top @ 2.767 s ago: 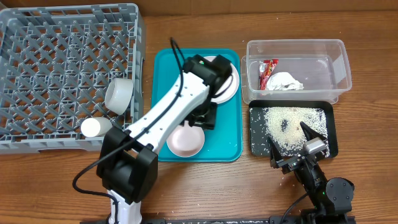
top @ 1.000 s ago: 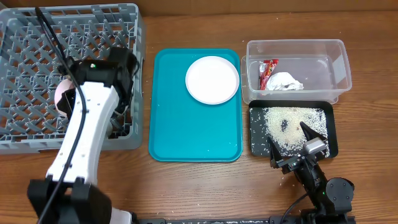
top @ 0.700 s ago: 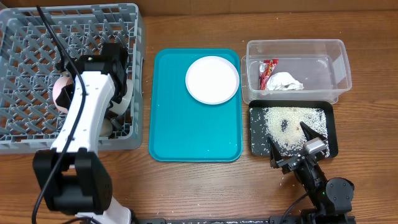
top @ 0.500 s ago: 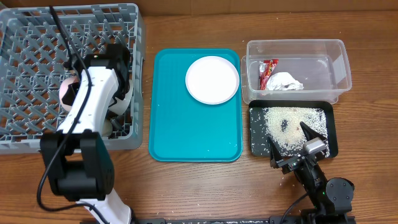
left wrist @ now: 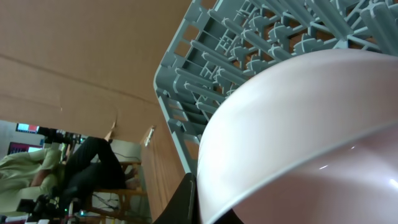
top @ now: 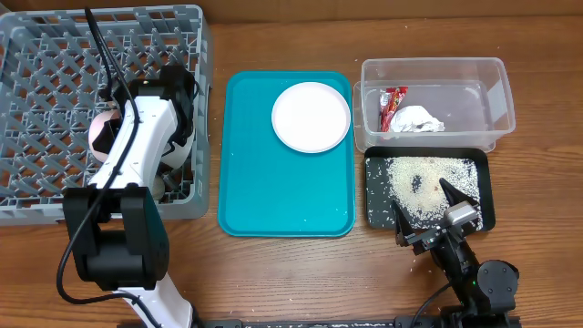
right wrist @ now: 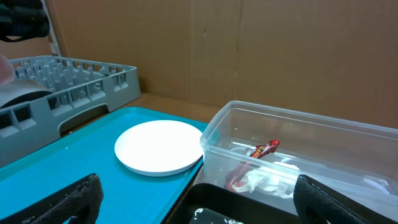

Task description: Sort waste into correct bins and load items into the dishwasher

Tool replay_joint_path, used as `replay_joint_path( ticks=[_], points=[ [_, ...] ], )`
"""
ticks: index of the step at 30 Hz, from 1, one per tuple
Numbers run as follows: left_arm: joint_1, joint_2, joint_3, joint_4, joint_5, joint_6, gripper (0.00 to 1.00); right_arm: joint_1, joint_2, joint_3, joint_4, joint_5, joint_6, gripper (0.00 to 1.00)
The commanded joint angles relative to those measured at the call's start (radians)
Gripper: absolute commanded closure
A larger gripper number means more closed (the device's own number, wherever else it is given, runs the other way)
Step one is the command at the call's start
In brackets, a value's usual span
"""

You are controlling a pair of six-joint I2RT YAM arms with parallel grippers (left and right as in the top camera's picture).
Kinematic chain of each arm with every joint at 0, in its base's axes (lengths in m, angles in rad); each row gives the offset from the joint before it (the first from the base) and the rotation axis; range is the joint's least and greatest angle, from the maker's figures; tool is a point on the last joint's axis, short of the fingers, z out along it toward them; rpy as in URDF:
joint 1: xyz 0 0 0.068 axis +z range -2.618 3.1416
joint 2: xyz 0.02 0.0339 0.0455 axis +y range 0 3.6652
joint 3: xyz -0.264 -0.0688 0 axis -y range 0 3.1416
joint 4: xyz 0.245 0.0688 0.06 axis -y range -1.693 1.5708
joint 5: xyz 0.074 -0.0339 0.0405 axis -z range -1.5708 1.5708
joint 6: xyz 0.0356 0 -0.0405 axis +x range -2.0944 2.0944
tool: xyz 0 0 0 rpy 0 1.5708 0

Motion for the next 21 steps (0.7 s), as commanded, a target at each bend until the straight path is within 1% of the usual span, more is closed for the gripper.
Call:
replay_joint_path(
  ticks=[1, 5, 10, 14, 17, 21],
  points=[
    [0.013, 0.018, 0.0, 0.002, 0.027, 0.019, 0.94, -0.005, -0.008, -0.01, 0.006, 0.0, 0.004, 0.0],
    [0.009, 0.018, 0.0, -0.019, 0.112, 0.019, 0.92, -0.005, -0.008, -0.01, 0.006, 0.0, 0.004, 0.0],
    [0.003, 0.018, 0.0, -0.069, 0.226, 0.012, 0.94, -0.005, -0.008, -0.01, 0.006, 0.0, 0.004, 0.0],
    [-0.01, 0.017, 0.021, -0.109, 0.291, 0.011, 0.92, -0.005, -0.008, -0.01, 0.006, 0.0, 0.004, 0.0],
    [-0.016, 0.016, 0.087, -0.176, 0.364, 0.011, 0.88, -0.005, -0.008, -0.01, 0.006, 0.0, 0.004, 0.0],
    [-0.016, 0.016, 0.214, -0.267, 0.506, 0.012, 0.75, -0.005, -0.008, -0.01, 0.006, 0.0, 0.004, 0.0]
  ],
)
